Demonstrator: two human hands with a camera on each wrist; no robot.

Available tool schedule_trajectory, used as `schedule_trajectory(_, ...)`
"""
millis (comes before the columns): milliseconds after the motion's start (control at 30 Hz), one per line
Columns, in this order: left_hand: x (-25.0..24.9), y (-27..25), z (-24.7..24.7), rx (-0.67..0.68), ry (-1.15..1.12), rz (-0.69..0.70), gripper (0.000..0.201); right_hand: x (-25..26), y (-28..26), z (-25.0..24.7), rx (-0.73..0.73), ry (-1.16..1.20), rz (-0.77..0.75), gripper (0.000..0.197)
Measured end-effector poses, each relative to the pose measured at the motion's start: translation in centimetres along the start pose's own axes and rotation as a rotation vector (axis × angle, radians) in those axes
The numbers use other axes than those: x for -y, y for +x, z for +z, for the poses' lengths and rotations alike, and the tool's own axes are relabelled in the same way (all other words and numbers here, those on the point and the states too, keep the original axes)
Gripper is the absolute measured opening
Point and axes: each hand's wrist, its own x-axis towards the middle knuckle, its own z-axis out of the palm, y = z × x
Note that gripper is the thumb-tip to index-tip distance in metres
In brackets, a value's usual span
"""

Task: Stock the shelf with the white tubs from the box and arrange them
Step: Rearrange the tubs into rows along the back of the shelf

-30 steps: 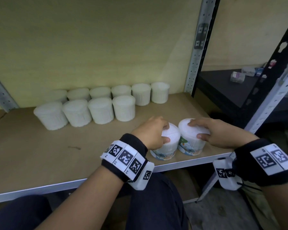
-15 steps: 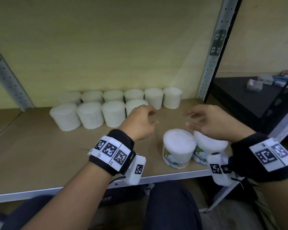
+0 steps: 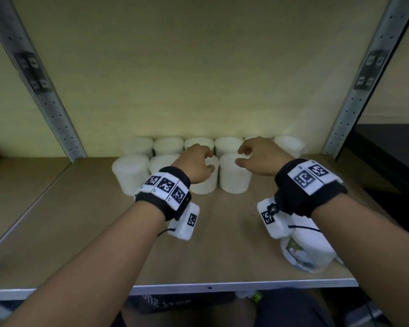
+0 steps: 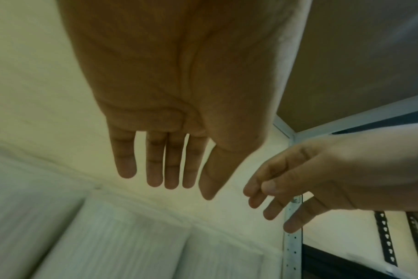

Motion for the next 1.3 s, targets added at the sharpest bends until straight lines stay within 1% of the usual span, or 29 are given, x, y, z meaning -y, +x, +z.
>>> schedule_trajectory(133, 1.3, 2.1, -0.3, 0.049, 0.073, -0.021, 0.049, -0.1, 2.8, 1.1, 0.097, -0.135, 0.045, 0.051)
schedule_trajectory(267, 2.0, 3.4, 0.2, 0.091, 0.125, -0.032, 0.053, 0.1, 4.3, 2.0, 0.176, -0.253, 0.069, 0.06)
schedule_trajectory(367, 2.4, 3.9, 0.6, 0.092, 0.134, -0.025, 0.052, 0.3, 5.1, 2.3, 0.19, -0.3, 0.076, 0.059)
schedule_trajectory(667, 3.0, 4.2, 1.2, 0.064, 0.088, -0.007, 0.05, 0.0, 5.3, 2.5, 0.171, -0.29, 0.078, 0.057)
schedule_trajectory(867, 3.1, 4.2, 1.2, 0.059, 0.084, 0.0, 0.05, -0.2, 5.3, 2.2, 0.222, -0.267, 0.059, 0.053)
schedule_trajectory(1000, 3.1, 4.2, 1.3, 0.053, 0.1, 0.009, 0.05, -0.3, 5.6, 2.2, 0.262, -0.244, 0.052, 0.055)
schedule_trajectory(1100, 3.1, 4.2, 1.3, 0.055, 0.105, 0.009, 0.05, -0.1, 5.6, 2.2, 0.234, -0.226, 0.078, 0.049)
schedule_trajectory(1167, 3.2, 4.2, 1.3, 0.058, 0.106, 0.008, 0.05, 0.2, 5.4, 2.2, 0.149, -0.261, 0.079, 0.046)
schedule_trajectory(1233, 3.2, 4.2, 1.3, 0.06, 0.108, 0.009, 0.05, 0.2, 5.4, 2.4, 0.085, -0.266, 0.081, 0.053)
schedule_trajectory(1300, 3.2, 4.3, 1.3, 0.058, 0.109, 0.012, 0.05, 0.2, 5.5, 2.7, 0.103, -0.281, 0.102, 0.058)
